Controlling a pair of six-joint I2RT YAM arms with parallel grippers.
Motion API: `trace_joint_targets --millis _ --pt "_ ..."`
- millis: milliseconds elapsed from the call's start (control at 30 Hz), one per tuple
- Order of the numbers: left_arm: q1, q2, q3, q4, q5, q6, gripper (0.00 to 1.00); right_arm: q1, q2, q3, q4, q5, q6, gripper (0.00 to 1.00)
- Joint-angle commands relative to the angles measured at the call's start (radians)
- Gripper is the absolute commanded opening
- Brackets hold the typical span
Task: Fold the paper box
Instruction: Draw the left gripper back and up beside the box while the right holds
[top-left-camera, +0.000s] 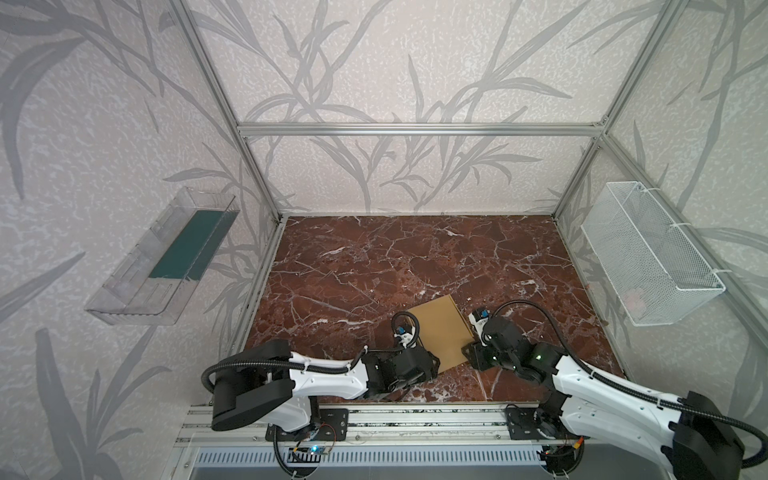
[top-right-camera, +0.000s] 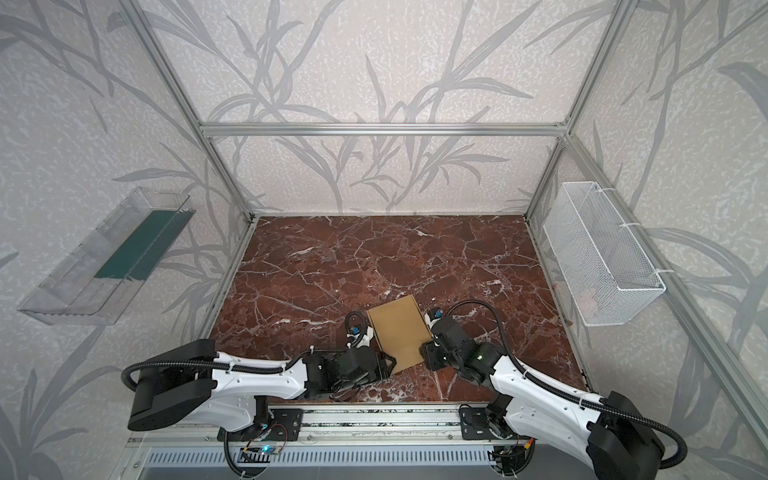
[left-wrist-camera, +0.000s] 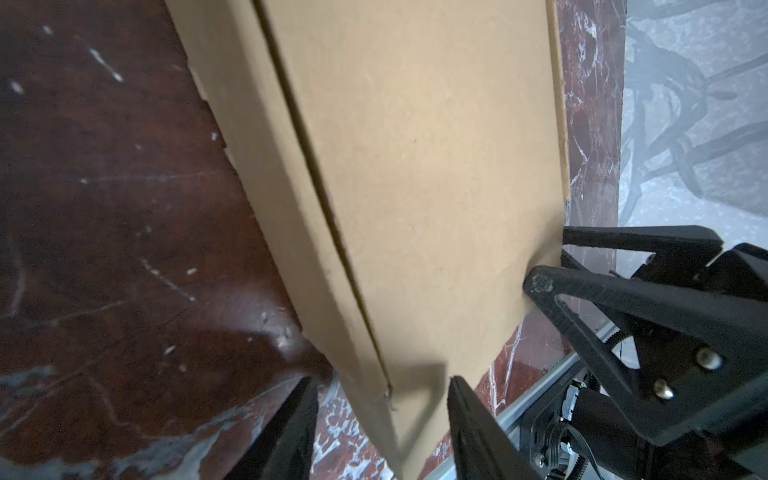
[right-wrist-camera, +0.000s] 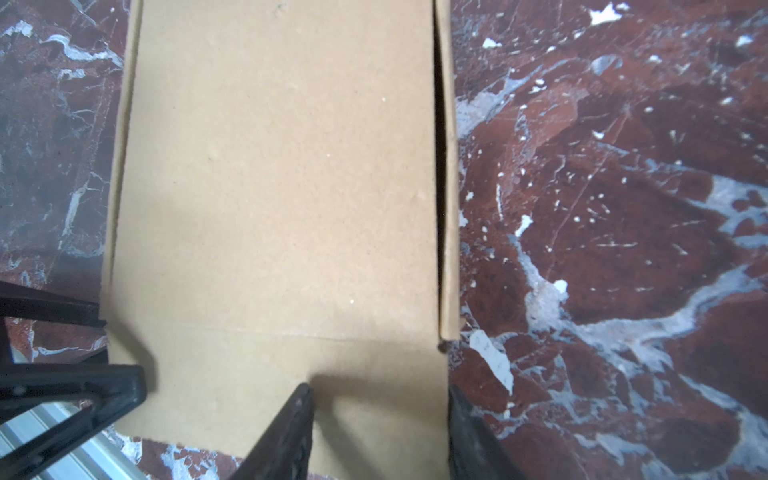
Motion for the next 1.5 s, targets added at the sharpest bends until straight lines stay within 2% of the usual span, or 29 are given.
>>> trace_joint_targets --millis 0,267,500,667,833,1033,1467 --pt "-0.004 -0.051 -0.012 -0.042 -0.048 -0.005 0.53 -0.005 -0.011 -0.002 -0.031 0.006 0.002 0.5" --pt "-0.004 -0.142 -0.022 -0.127 -0.09 0.008 0.52 -0.005 -0.017 -0.001 -0.042 0.012 0.005 0.51" --pt "0.014 -0.25 -0.03 -0.219 -0.176 0.046 0.53 -0.005 -0.022 -0.002 -0.046 0.014 0.007 0.51" --pt "0.11 -0.342 0.009 -0.355 -0.177 0.138 0.54 -0.005 -0.025 -0.002 -0.047 0.021 0.005 0.51" --pt "0.269 -0.394 0.046 -0.426 -0.12 0.254 0.54 -0.005 -0.031 -0.002 -0.051 0.028 0.009 0.51" --pt "0.406 -0.317 0.161 -0.475 -0.029 0.391 0.55 -0.005 -0.042 -0.004 -0.063 0.042 0.013 0.5" --pt "0.539 -0.026 0.257 -0.304 0.15 0.485 0.55 -0.005 -0.024 0.001 -0.049 0.023 0.017 0.47"
